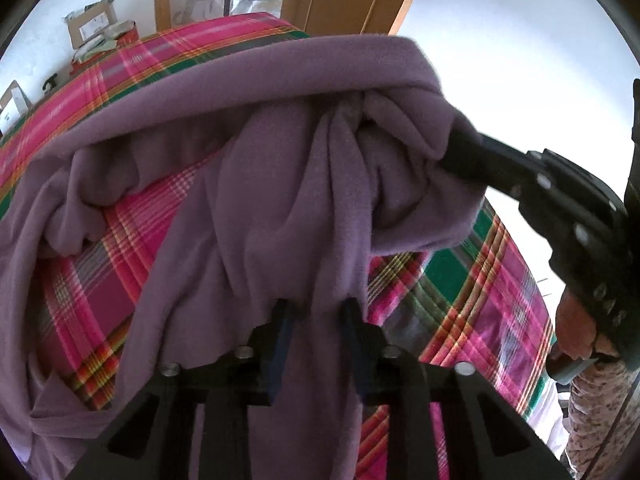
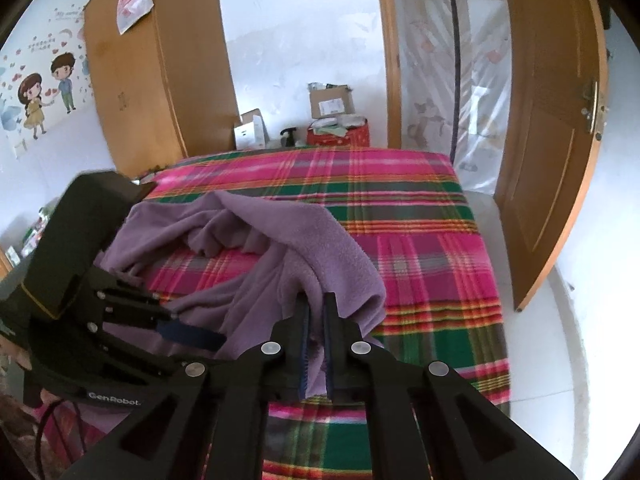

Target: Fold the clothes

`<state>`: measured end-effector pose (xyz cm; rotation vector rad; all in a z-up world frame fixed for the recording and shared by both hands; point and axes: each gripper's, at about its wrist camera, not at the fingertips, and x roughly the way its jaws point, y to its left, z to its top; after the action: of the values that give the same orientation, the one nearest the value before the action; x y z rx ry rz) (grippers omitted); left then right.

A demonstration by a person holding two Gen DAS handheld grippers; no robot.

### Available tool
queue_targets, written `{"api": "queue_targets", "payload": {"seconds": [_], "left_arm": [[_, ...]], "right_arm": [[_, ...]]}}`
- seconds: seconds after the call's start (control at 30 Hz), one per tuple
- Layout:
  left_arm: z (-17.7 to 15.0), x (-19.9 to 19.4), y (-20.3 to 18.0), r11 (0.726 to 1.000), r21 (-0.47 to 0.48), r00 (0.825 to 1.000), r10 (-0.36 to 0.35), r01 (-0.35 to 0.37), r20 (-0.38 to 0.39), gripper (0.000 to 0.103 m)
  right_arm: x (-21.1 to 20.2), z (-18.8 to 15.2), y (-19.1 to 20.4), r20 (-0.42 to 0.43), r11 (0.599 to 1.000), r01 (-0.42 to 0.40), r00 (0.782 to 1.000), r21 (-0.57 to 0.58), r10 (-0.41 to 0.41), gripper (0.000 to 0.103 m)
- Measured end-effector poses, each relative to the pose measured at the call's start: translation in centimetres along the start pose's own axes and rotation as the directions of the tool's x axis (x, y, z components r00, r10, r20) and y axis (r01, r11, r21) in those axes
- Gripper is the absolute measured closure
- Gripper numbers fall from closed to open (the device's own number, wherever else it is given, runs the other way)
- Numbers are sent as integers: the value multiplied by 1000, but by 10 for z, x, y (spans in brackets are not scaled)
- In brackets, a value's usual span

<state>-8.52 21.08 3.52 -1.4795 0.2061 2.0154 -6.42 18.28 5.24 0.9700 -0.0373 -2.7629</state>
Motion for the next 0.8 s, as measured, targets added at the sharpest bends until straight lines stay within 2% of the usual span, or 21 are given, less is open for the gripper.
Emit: {"api": "queue_targets", "payload": {"seconds": [0.07,0.17,0.43,0.8], "left_arm": [[-3,0,1,1000,6,1000,-25,25,4,96],[-7,-2,6,997,-9,997,-80,80,16,98],[-18,-17,14,992,-32,990,-123,125,66,98],[4,-15,28,979,-68,978,-182,190,101,98]], "right_arm": [[-1,4,-4,11,1000,21,1000,-1,-21,98],[0,10,-11,18,998,58,998,-8,-58,98],[10,29,-29,55,993,115,992,1,-115,98],[44,57,-37,46,986,158,987,-48,-156,98]]}}
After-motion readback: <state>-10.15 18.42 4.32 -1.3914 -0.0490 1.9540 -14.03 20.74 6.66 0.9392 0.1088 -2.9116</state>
